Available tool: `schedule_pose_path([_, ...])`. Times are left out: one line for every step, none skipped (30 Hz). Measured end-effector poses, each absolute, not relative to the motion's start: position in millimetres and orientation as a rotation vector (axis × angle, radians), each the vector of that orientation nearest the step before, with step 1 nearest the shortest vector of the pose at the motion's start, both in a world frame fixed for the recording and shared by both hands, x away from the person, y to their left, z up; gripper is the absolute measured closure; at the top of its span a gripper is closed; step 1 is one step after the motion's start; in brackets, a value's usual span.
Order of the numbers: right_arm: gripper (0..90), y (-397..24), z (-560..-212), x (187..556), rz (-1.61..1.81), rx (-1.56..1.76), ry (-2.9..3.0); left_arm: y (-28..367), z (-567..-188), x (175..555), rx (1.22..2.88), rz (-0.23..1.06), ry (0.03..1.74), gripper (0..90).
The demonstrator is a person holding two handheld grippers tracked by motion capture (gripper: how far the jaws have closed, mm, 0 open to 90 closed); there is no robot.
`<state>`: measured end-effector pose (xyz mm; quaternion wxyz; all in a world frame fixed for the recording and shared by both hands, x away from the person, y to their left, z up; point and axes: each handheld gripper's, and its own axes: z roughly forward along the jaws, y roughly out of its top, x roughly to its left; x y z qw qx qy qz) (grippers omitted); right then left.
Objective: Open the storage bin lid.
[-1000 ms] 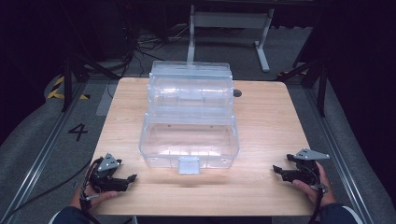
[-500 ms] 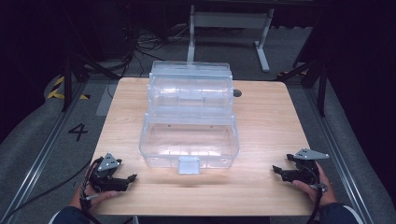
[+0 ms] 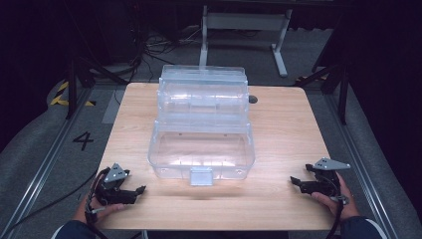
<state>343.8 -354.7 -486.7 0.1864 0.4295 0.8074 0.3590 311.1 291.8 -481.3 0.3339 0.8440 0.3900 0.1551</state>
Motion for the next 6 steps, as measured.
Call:
schedule_pose_path([16.5,-354.7,-486.7,343.8,1.011,1.209,2.273,291.7,-481.3,311.0,2.203,0.405,1.020,15.3])
schedule_pose_path([16.4,-354.8,-486.7,343.8,1.011,1.209,2.274,291.6,-481.2,310.9,2.203,0.408,1.023,15.2])
schedule_pose_path([16.4,-354.8,-486.7,343.8,1.011,1.209,2.274,291.6,-480.9,310.8,2.208,0.413,1.022,15.3])
schedule_pose_path([16.4,-354.8,-486.7,343.9,1.012,1.209,2.275,291.1,-481.2,310.1,2.202,0.408,1.033,15.3])
schedule_pose_path([16.4,-354.9,-486.7,344.0,1.009,1.206,2.276,291.0,-481.2,310.1,2.202,0.409,1.034,15.2])
schedule_pose_path([16.4,-354.9,-486.8,344.0,1.008,1.205,2.276,291.0,-481.2,310.1,2.202,0.410,1.034,15.3])
